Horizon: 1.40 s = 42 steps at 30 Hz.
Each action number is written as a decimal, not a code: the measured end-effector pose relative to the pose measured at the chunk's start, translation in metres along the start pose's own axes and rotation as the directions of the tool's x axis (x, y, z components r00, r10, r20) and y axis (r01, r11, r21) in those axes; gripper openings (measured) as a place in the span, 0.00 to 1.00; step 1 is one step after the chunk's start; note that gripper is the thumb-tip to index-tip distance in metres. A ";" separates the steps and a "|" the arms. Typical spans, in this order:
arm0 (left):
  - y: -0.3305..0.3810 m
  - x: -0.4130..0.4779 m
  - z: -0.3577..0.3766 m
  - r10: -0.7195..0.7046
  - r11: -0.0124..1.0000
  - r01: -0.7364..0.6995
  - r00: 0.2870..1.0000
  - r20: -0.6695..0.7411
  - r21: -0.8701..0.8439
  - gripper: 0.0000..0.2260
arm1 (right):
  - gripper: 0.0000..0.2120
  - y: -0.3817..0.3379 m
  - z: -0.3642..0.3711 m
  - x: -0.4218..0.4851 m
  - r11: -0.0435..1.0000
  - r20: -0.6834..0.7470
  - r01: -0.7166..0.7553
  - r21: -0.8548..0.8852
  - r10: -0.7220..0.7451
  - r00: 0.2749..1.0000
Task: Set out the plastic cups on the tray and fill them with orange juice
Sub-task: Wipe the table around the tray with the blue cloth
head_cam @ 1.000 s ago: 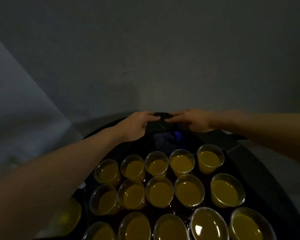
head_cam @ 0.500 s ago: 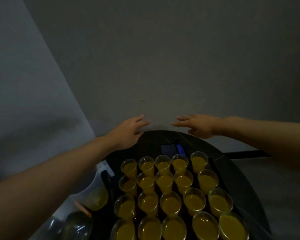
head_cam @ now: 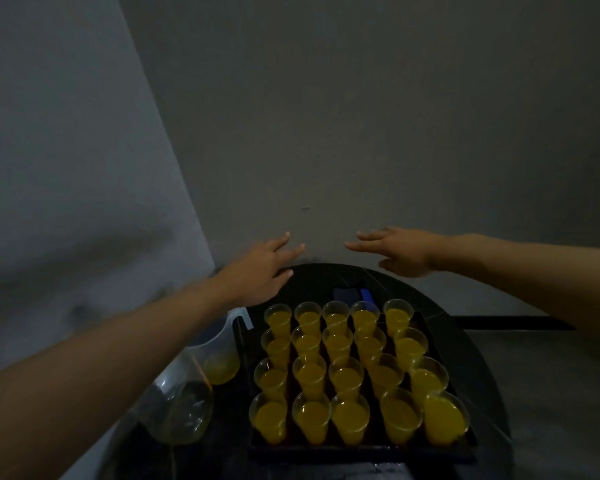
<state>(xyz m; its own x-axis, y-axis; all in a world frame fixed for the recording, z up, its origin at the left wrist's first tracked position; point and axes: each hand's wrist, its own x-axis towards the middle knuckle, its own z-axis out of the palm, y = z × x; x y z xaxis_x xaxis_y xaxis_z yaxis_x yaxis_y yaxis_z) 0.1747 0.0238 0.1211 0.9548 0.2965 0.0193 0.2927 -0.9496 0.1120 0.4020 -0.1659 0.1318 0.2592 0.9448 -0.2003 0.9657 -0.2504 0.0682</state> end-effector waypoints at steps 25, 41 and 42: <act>0.011 -0.105 0.043 -0.093 0.989 0.098 0.994 -0.049 0.112 0.26 | 0.39 -0.025 0.020 -0.083 0.995 0.009 -0.091 -0.038 0.092 0.996; -0.014 -0.135 0.084 -0.187 0.981 0.182 0.979 -0.088 -0.061 0.28 | 0.36 -0.007 0.071 -0.090 0.972 0.039 -0.231 0.035 0.230 0.973; -0.015 -0.137 0.089 -0.194 0.980 0.190 0.979 -0.068 -0.068 0.28 | 0.36 -0.005 0.076 -0.089 0.969 0.044 -0.245 0.039 0.243 0.969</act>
<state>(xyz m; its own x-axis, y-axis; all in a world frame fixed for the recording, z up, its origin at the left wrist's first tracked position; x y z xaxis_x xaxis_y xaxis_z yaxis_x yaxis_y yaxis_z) 0.0445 -0.0113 0.0288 0.8741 0.4815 0.0645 0.4642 -0.8671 0.1808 0.3754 -0.2646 0.0749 0.4864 0.8455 -0.2206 0.8728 -0.4820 0.0771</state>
